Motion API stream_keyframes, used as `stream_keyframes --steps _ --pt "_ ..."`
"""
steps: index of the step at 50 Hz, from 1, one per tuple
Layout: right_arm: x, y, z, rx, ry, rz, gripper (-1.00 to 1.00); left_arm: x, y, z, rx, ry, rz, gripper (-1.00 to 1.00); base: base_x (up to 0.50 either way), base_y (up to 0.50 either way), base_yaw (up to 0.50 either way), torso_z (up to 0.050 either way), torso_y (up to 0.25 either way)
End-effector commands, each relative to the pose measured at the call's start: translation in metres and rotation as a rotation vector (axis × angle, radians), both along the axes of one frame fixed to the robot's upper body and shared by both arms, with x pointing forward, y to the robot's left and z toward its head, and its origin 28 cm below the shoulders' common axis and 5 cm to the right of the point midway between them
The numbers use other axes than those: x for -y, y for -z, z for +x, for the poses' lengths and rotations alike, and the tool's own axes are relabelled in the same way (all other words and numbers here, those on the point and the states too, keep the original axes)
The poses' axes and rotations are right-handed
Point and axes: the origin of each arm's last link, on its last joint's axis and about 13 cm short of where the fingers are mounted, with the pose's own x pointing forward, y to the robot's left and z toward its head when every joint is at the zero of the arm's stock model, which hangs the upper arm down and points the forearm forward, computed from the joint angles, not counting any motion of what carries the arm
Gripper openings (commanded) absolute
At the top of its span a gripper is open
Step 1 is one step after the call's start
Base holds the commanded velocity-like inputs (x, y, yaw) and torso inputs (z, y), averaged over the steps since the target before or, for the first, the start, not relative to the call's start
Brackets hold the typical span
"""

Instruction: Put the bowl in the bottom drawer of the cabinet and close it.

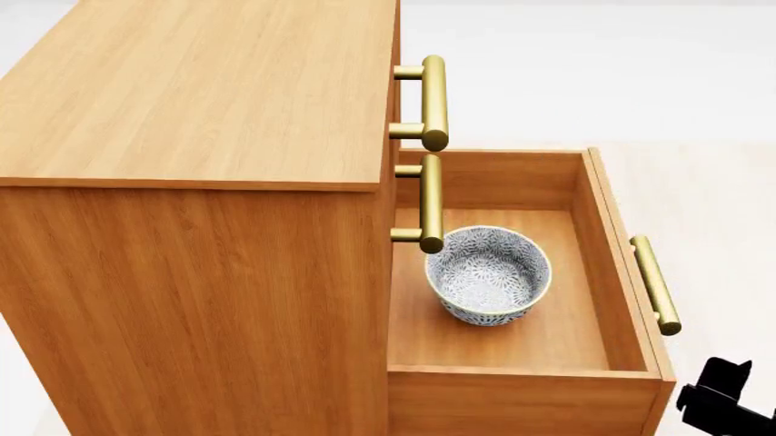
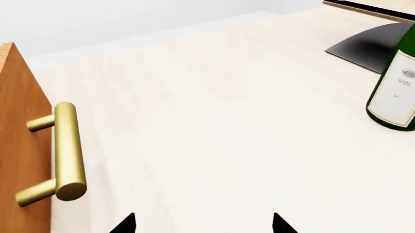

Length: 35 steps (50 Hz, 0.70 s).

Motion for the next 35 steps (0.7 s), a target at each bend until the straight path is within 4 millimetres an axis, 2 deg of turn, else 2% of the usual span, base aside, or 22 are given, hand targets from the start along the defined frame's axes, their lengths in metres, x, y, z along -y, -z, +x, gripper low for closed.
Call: stream_keyframes --steps 1,35 --pt "-0.005 0.003 0.004 -0.008 -0.019 0.001 1.00 0.000 0.000 0.000 0.000 0.000 -0.001 1.00 0.00 0.00 0.00 0.000 0.000" --pt "-0.021 0.006 0.013 -0.020 -0.114 0.007 1.00 0.000 -0.001 0.001 0.000 -0.002 -0.003 1.00 0.00 0.00 0.00 0.000 0.000"
